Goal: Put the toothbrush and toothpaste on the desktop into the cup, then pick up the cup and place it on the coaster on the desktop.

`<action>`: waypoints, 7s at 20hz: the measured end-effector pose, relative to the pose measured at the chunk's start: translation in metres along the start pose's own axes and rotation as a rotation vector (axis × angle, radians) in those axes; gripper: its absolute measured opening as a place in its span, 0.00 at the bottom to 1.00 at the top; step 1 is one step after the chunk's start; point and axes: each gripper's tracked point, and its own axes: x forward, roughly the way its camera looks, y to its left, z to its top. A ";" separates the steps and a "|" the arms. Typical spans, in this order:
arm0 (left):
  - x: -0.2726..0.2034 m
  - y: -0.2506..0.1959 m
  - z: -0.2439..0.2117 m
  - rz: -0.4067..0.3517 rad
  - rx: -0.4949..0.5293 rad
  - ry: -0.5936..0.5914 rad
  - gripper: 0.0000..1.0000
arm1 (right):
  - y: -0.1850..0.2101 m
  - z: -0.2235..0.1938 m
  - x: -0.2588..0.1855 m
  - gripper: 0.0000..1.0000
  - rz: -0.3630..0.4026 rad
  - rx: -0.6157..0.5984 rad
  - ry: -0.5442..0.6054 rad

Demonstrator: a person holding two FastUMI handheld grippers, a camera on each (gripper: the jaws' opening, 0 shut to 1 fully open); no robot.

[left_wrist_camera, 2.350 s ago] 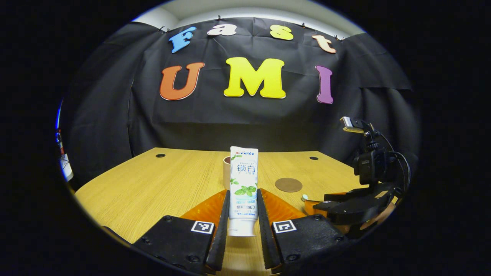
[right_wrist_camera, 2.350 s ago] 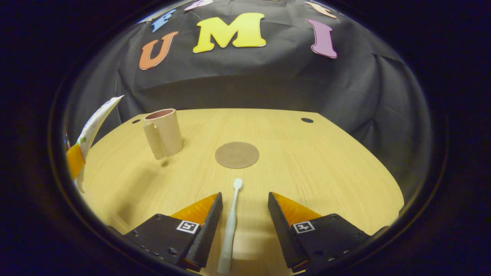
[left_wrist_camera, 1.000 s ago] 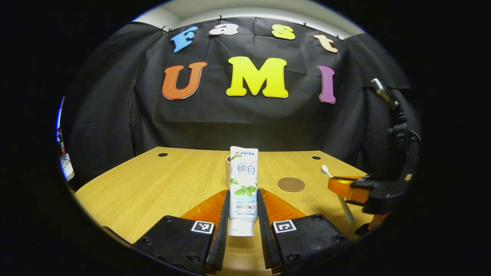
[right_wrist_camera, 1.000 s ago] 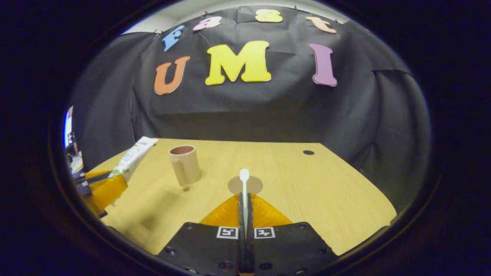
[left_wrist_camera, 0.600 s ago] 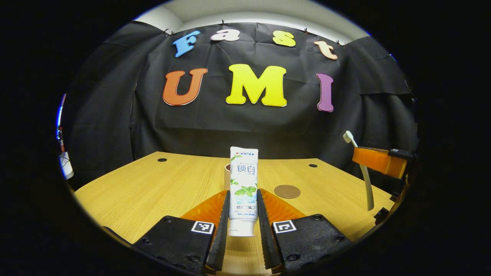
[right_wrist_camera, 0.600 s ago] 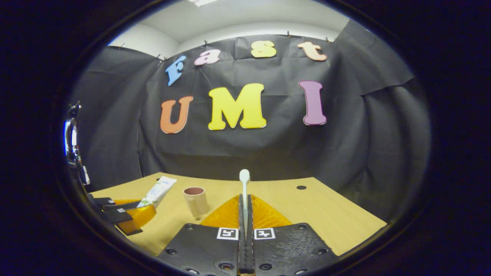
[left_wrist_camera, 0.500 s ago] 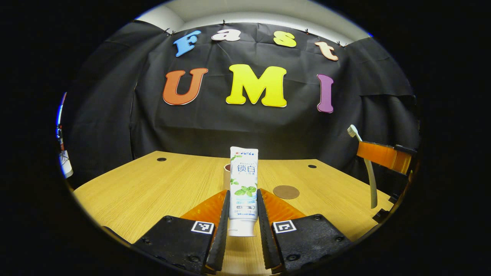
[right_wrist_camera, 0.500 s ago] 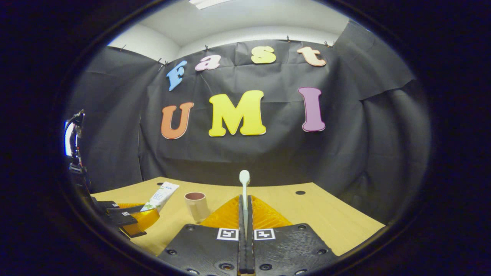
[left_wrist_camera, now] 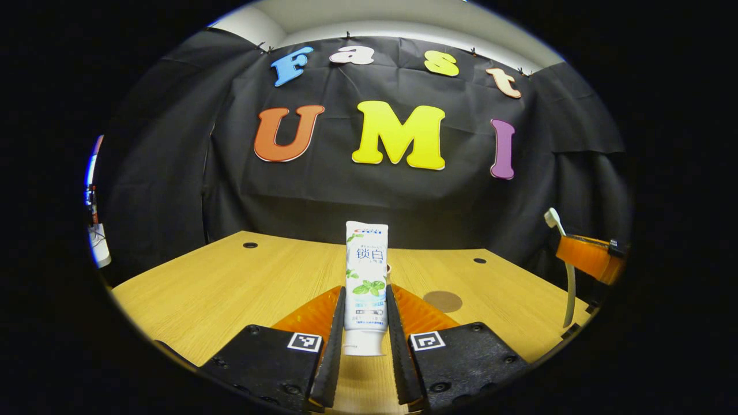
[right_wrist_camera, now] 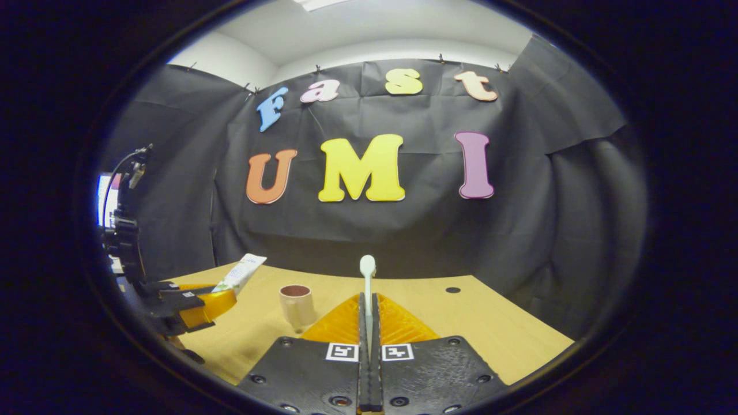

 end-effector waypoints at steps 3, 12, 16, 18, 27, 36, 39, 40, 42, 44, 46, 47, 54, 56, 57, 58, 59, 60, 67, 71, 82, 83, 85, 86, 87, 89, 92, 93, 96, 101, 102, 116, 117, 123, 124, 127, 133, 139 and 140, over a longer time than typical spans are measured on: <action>0.030 0.006 0.021 0.007 0.014 -0.023 0.41 | -0.006 0.003 0.000 0.01 -0.022 -0.003 -0.008; 0.129 -0.002 0.068 -0.062 -0.025 -0.134 0.41 | -0.017 0.004 0.004 0.00 -0.046 0.002 -0.001; 0.167 -0.011 0.050 -0.126 -0.060 -0.115 0.42 | -0.024 0.003 0.007 0.00 -0.053 0.018 0.006; 0.177 -0.011 0.043 -0.139 -0.067 -0.109 0.42 | -0.029 0.002 0.010 0.00 -0.060 0.029 0.012; 0.194 -0.025 0.015 -0.179 -0.080 -0.027 0.45 | -0.027 0.000 0.008 0.00 -0.050 0.028 0.018; 0.192 -0.016 0.008 -0.167 -0.071 -0.010 0.40 | -0.024 -0.003 0.010 0.00 -0.046 0.020 0.031; 0.188 -0.014 0.010 -0.166 -0.082 -0.006 0.40 | -0.024 -0.005 0.011 0.00 -0.045 0.019 0.031; 0.183 -0.014 0.011 -0.168 -0.088 -0.008 0.40 | -0.024 -0.005 0.012 0.00 -0.044 0.019 0.031; 0.173 -0.012 0.016 -0.176 -0.101 -0.014 0.42 | -0.023 -0.005 0.013 0.00 -0.039 0.027 0.036; 0.164 -0.007 0.024 -0.163 -0.116 -0.033 0.49 | -0.020 -0.006 0.015 0.00 -0.032 0.043 0.047; 0.152 -0.002 0.025 -0.157 -0.111 -0.044 0.61 | -0.014 -0.002 0.020 0.00 -0.022 0.038 0.044; 0.147 0.001 0.024 -0.145 -0.103 -0.052 0.68 | -0.013 0.001 0.021 0.00 -0.025 0.026 0.035; 0.114 0.011 -0.014 -0.132 -0.065 -0.004 0.92 | 0.032 0.025 0.074 0.00 0.027 0.019 0.013; 0.112 0.013 -0.017 -0.124 -0.050 -0.009 0.93 | 0.052 0.028 0.095 0.00 0.052 0.036 0.026; 0.111 0.014 -0.020 -0.127 -0.047 -0.003 0.93 | 0.060 0.029 0.105 0.00 0.066 0.035 0.032; 0.110 0.017 -0.020 -0.123 -0.057 -0.004 0.93 | 0.070 0.032 0.115 0.00 0.081 0.025 0.033; 0.106 0.017 -0.019 -0.127 -0.069 -0.012 0.93 | 0.077 0.033 0.124 0.00 0.087 0.013 0.035; 0.103 0.016 -0.015 -0.143 -0.083 -0.028 0.93 | 0.086 0.037 0.134 0.00 0.102 0.008 0.027; 0.085 0.035 -0.004 -0.124 -0.077 -0.072 0.92 | 0.151 0.074 0.195 0.00 0.199 0.023 -0.083; 0.051 0.043 0.003 -0.112 -0.059 -0.078 0.93 | 0.169 0.066 0.220 0.00 0.185 -0.079 -0.139; 0.023 0.043 0.009 -0.134 -0.037 -0.107 0.92 | 0.173 0.024 0.257 0.01 0.160 -0.038 -0.050; 0.024 0.045 0.007 -0.134 -0.044 -0.100 0.92 | 0.175 0.023 0.256 0.01 0.165 -0.037 -0.049; 0.025 0.048 0.004 -0.131 -0.052 -0.090 0.93 | 0.172 0.023 0.257 0.02 0.162 -0.037 -0.049; 0.026 0.049 0.003 -0.126 -0.054 -0.086 0.92 | 0.171 0.023 0.257 0.02 0.160 -0.036 -0.048; 0.026 0.048 0.002 -0.125 -0.056 -0.083 0.93 | 0.172 0.022 0.256 0.01 0.163 -0.035 -0.047; 0.026 0.047 0.001 -0.134 -0.063 -0.080 0.92 | 0.170 0.021 0.256 0.01 0.159 -0.040 -0.043; 0.027 0.045 0.001 -0.143 -0.066 -0.074 0.92 | 0.169 0.015 0.257 0.01 0.165 -0.035 -0.024; 0.026 0.047 0.001 -0.142 -0.066 -0.074 0.93 | 0.169 0.012 0.256 0.01 0.165 -0.032 -0.017; 0.027 0.048 -0.002 -0.129 -0.063 -0.070 0.93 | 0.169 0.008 0.257 0.01 0.165 -0.032 -0.002; 0.027 0.054 -0.007 -0.119 -0.076 -0.049 0.92 | 0.178 0.003 0.254 0.01 0.184 -0.068 0.004; 0.026 0.058 -0.008 -0.114 -0.075 -0.047 0.93 | 0.182 0.003 0.253 0.01 0.190 -0.071 0.008; -0.015 0.115 -0.004 -0.037 -0.039 -0.100 0.93 | 0.264 -0.017 0.220 0.88 0.215 -0.137 0.071; -0.019 0.116 -0.003 -0.038 -0.034 -0.110 0.92 | 0.270 -0.025 0.220 0.88 0.207 -0.134 0.084; -0.024 0.127 -0.015 -0.041 -0.071 -0.091 0.92 | 0.299 -0.094 0.227 0.91 0.126 -0.094 0.240; -0.023 0.130 -0.018 -0.037 -0.078 -0.083 0.92 | 0.300 -0.105 0.227 0.90 0.115 -0.077 0.274; -0.022 0.136 -0.026 -0.027 -0.096 -0.058 0.92 | 0.287 -0.136 0.220 0.89 0.018 -0.008 0.382; -0.039 0.155 -0.040 -0.007 -0.063 -0.058 0.93 | 0.266 -0.163 0.210 0.82 -0.033 -0.009 0.457; -0.052 0.172 -0.035 0.032 -0.058 -0.085 0.92 | 0.245 -0.203 0.194 0.76 -0.075 -0.060 0.562; -0.053 0.171 -0.034 0.030 -0.058 -0.089 0.92 | 0.243 -0.209 0.191 0.72 -0.074 -0.057 0.583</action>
